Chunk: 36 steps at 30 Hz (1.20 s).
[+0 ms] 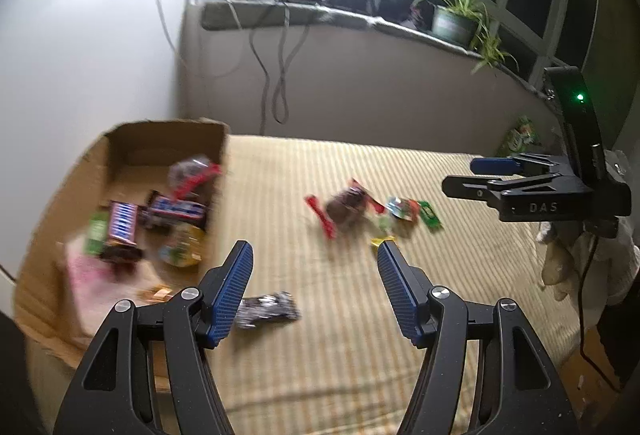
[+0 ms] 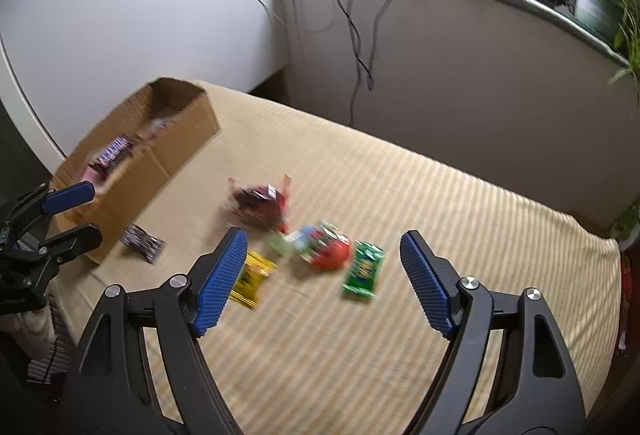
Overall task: Organize snacks
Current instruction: 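Move both open tools back over the remaining snacks, then grasp the green candy with the right tool while the left tool grasps the yellow candy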
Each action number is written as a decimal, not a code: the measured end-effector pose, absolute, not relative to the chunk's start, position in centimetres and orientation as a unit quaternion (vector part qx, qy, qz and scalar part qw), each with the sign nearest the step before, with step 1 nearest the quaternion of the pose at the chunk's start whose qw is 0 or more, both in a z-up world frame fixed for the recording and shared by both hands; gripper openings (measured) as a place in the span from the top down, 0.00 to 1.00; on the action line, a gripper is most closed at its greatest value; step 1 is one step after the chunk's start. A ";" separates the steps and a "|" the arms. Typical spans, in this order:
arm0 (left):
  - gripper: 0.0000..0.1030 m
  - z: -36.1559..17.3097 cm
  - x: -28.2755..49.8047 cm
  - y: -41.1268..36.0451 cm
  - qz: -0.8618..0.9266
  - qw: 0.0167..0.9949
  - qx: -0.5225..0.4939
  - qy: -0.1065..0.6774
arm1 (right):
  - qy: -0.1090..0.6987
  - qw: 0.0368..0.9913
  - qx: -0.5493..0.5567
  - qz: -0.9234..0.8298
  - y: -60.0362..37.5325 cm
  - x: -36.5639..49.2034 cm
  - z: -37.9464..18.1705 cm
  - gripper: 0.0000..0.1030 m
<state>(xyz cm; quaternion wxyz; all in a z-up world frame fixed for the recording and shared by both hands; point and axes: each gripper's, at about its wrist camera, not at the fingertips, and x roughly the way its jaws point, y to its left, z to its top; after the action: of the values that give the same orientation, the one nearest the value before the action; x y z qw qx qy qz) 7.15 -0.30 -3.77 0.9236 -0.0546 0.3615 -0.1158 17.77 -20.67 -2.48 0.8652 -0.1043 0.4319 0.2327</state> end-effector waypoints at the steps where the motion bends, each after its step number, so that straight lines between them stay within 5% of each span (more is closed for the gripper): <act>1: 0.37 -4.0 7.3 -0.7 -0.120 0.922 -0.055 0.365 | 0.436 0.864 -0.103 0.231 -21.1 17.8 -2.8 0.21; 11: 0.41 -6.6 9.1 -4.9 -0.157 0.898 -0.055 0.407 | 0.460 0.852 -0.116 0.221 -22.3 18.1 -6.7 0.21; 16: 0.53 -8.0 10.4 -6.1 -0.162 0.888 -0.055 0.428 | 0.478 0.845 -0.102 0.218 -22.2 19.3 -8.2 0.42; 30: 0.70 -10.0 12.6 -9.0 -0.155 0.881 -0.014 0.447 | 0.491 0.838 -0.110 0.211 -21.0 20.8 -10.0 0.53; 36: 0.77 -10.3 12.7 -9.2 -0.151 0.882 0.001 0.446 | 0.490 0.838 -0.130 0.201 -21.0 20.8 -10.2 0.67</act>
<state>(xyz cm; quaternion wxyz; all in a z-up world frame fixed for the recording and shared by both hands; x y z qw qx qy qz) 12.74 -9.23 -10.29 0.8820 0.0013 0.4464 -0.1507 20.76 -21.02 -10.23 0.8383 -0.1298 0.4901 0.2005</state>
